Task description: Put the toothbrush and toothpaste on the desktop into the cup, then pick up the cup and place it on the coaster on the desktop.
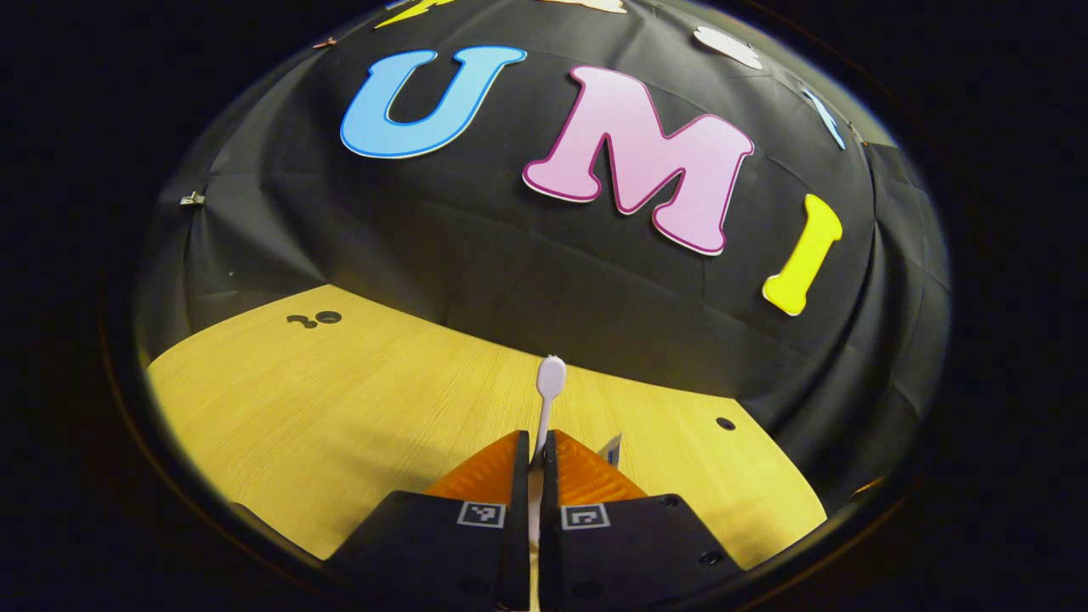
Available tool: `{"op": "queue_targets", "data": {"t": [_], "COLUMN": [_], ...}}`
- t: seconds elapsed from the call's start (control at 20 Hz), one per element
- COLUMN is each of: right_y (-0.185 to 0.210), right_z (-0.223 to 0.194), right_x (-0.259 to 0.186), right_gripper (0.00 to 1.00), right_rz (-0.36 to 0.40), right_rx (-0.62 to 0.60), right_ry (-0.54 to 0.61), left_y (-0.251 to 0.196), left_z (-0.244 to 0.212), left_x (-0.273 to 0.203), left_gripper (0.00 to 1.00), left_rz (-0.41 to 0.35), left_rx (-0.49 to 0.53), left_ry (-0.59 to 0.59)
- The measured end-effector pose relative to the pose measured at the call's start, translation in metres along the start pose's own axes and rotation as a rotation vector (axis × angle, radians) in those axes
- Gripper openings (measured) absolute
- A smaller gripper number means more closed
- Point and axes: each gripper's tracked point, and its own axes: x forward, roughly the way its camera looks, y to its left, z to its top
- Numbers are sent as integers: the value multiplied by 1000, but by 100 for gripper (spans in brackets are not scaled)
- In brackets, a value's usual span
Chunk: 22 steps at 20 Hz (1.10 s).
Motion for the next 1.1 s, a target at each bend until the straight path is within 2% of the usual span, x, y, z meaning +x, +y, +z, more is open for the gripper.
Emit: {"op": "queue_targets", "data": {"t": [0.2, 0.25, 0.3, 0.35, 0.4, 0.45, 0.6, 0.65, 0.85, 0.95, 1.1], "right_y": [1, 2, 4, 5, 6, 8, 14, 16, 22, 25, 23], "right_z": [2, 2, 3, 3, 3, 3, 3, 2, -1, -1, -3], "right_x": [1, 1, 1, 2, 1, 2, 3, 4, 7, 7, 5], "right_gripper": [83, 83, 83, 83, 83, 83, 83, 83, 83, 83, 83], "right_rz": [-5, -4, -4, -3, -1, 0, 10, 11, 12, 7, -7], "right_rx": [7, 9, 10, 11, 11, 10, 13, 16, 37, 42, 52], "right_ry": [-4, -8, -11, -13, -14, -16, -22, -23, -26, -30, -31], "left_y": [4, 3, 4, 6, 6, 6, 9, 11, 11, 9, 15], "left_z": [-9, -12, -13, -15, -16, -15, -18, -21, -48, -64, -85], "left_x": [-14, -17, -23, -27, -33, -39, -58, -64, -82, -86, -81], "left_gripper": [17, 12, 23, 40, 24, 41, 56, 66, 88, 90, 90], "left_rz": [-25, -37, -46, -54, -64, -73, -97, -98, -145, -180, -187], "left_rx": [9, 19, 31, 44, 59, 71, 153, 196, 348, 390, 399], "left_ry": [42, 55, 69, 83, 95, 107, 166, 199, 380, 465, 580]}}
